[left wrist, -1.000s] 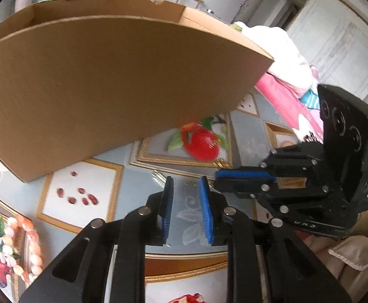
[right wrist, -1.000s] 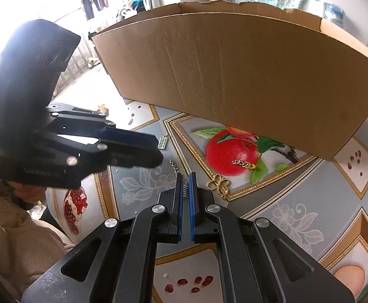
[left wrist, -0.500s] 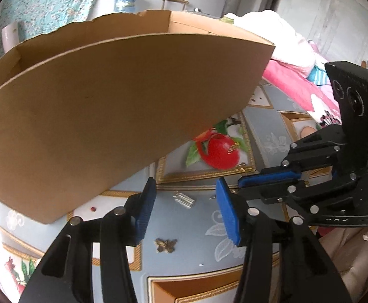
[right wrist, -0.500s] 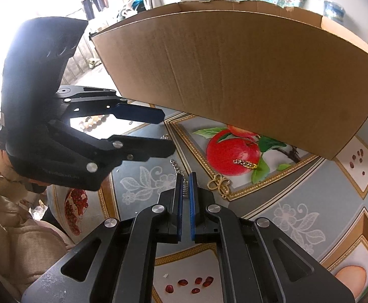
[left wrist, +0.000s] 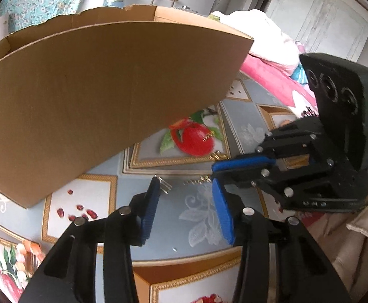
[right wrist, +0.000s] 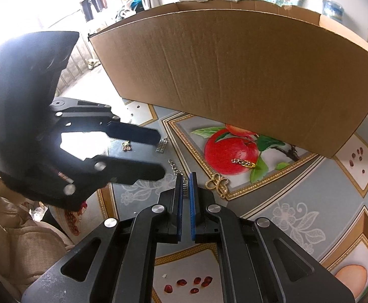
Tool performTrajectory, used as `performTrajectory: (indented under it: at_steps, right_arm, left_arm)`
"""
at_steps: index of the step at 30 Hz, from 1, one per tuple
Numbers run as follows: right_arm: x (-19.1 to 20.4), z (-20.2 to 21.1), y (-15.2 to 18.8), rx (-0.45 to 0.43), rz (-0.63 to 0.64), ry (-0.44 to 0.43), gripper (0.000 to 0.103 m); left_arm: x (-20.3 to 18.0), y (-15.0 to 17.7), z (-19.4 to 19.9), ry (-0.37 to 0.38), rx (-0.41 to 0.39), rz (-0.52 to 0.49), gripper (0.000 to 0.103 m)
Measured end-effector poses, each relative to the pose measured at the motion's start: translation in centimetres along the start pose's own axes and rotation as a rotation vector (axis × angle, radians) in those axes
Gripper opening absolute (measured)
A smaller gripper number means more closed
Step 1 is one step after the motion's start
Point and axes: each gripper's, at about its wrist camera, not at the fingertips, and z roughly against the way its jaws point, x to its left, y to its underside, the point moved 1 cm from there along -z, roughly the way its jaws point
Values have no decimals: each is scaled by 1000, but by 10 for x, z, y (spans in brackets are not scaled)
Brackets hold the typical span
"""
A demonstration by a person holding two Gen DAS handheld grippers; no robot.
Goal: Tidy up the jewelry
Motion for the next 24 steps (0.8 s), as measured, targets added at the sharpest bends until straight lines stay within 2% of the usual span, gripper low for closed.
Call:
performTrajectory:
  at_steps: [7, 13, 15, 24]
  right_arm:
    - [0, 0, 0, 0, 1, 0, 4]
    - [0, 0, 0, 0, -2, -1, 4]
    - [0, -1, 1, -1, -4, -1, 4]
    - [-6, -1, 1, -5, -14, -5, 4]
  left_arm:
    - [4, -5, 8, -86, -24, -40, 42]
    - [1, -7, 1, -143, 11, -153, 30]
    - [1, -6, -2, -146, 29, -183, 26]
    - [3, -9, -4, -114, 52, -237, 25]
